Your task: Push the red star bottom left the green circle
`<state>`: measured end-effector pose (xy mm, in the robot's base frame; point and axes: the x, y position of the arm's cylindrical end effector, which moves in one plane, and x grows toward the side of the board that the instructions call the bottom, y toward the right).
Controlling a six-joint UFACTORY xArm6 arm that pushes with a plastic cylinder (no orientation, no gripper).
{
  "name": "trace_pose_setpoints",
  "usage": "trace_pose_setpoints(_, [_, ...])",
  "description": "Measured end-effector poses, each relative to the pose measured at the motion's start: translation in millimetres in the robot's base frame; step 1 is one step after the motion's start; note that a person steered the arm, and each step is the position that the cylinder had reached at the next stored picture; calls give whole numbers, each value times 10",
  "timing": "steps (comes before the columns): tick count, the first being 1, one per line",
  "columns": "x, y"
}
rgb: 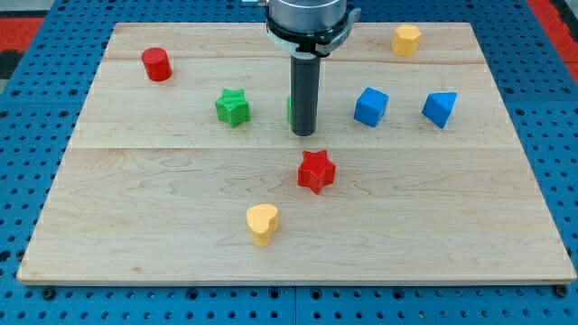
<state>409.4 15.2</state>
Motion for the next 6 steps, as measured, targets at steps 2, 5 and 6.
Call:
trace_pose_setpoints(2, [231,275])
trace_pose_setpoints(5, [963,335])
trace_pose_setpoints(6, [777,-172])
